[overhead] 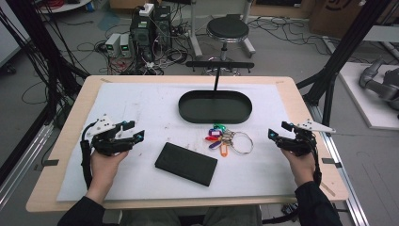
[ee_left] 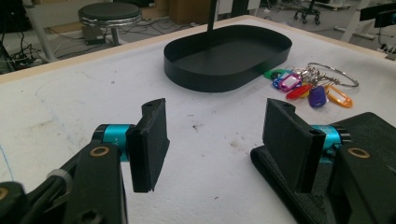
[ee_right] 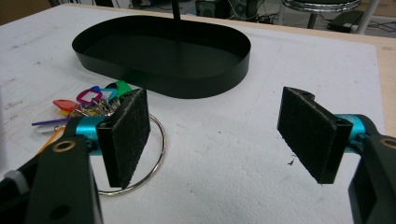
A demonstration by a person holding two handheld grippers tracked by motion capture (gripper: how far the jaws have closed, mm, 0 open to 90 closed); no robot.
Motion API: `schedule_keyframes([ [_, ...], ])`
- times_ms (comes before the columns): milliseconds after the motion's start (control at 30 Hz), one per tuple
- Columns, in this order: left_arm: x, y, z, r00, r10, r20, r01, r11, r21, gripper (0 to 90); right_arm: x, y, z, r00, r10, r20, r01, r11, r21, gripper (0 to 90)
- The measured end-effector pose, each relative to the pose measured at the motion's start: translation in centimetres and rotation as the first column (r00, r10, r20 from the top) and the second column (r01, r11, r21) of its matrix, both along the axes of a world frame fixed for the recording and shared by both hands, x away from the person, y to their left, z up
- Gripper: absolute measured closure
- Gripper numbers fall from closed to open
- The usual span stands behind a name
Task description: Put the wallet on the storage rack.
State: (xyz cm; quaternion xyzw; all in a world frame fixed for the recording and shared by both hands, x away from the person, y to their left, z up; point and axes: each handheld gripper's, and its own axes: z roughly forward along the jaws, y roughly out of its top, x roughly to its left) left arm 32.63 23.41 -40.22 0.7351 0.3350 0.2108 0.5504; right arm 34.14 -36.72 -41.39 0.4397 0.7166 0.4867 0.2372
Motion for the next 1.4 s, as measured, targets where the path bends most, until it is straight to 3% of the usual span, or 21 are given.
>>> schedule_keyframes([
  [67, 0.0, 0.0, 0.1, 0.9999, -0.004, -0.015, 0.004, 1.0000, -0.004, 39.1, 0.1, -0.1, 0.0, 1.0000, 0.002, -0.001, -0.002, 1.000, -0.002, 25.7],
  [233, 0.0, -0.2, 0.1, 0.9998, -0.020, 0.004, 0.020, 0.9998, 0.000, 40.2, 0.1, -0.3, 0.0, 0.9999, -0.009, 0.010, 0.009, 1.000, 0.009, 25.7],
  [567, 0.6, -0.6, -0.2, 0.9993, -0.033, -0.019, 0.033, 0.9994, -0.011, 40.5, 0.0, -0.7, 0.1, 0.9998, -0.017, 0.011, 0.017, 1.000, 0.006, 25.7],
  [733, 1.0, -1.7, 0.1, 0.9994, -0.030, 0.018, 0.030, 0.9993, -0.020, 41.3, -0.1, -0.7, 0.1, 0.9997, -0.023, 0.012, 0.023, 1.000, 0.006, 25.8],
  [800, 1.2, -1.9, 0.1, 0.9993, -0.035, 0.012, 0.035, 0.9992, -0.021, 41.7, -0.1, -0.7, 0.1, 0.9996, -0.023, 0.013, 0.023, 1.000, 0.004, 25.7],
  [900, 1.8, -2.8, 0.0, 0.9970, -0.068, -0.038, 0.067, 0.9973, -0.031, 41.7, -0.1, -0.6, 0.1, 0.9997, -0.022, 0.012, 0.022, 1.000, 0.001, 25.8],
  [967, 2.4, -3.6, -0.3, 0.9909, -0.099, -0.092, 0.096, 0.9948, -0.031, 41.6, 0.0, -0.6, 0.1, 0.9997, -0.020, 0.012, 0.020, 1.000, -0.003, 25.7],
  [1033, 2.6, -3.9, -0.5, 0.9885, -0.106, -0.108, 0.103, 0.9943, -0.029, 41.6, 0.0, -0.6, 0.1, 0.9997, -0.021, 0.013, 0.021, 1.000, -0.007, 25.8],
  [1167, 3.4, -4.9, -1.4, 0.9713, -0.134, -0.196, 0.130, 0.9910, -0.031, 38.9, -0.2, -0.7, 0.1, 0.9997, -0.017, 0.015, 0.017, 1.000, -0.014, 25.7],
  [1300, 3.8, -5.4, -2.0, 0.9586, -0.140, -0.248, 0.141, 0.9900, -0.014, 35.6, -0.4, -0.6, 0.1, 0.9998, -0.007, 0.021, 0.007, 1.000, -0.026, 25.8],
  [1333, 3.8, -5.4, -2.0, 0.9586, -0.140, -0.248, 0.141, 0.9900, -0.014, 35.6, -0.4, -0.5, 0.2, 0.9997, -0.005, 0.025, 0.006, 0.999, -0.031, 25.7],
  [1367, 4.0, -5.6, -2.3, 0.9511, -0.146, -0.272, 0.149, 0.9888, -0.010, 35.4, -0.4, -0.4, 0.2, 0.9997, -0.002, 0.025, 0.003, 0.999, -0.034, 25.7],
  [1400, 4.0, -5.6, -2.3, 0.9511, -0.146, -0.272, 0.149, 0.9888, -0.010, 35.4, -0.4, -0.4, 0.2, 0.9997, -0.002, 0.025, 0.003, 0.999, -0.034, 25.7],
])
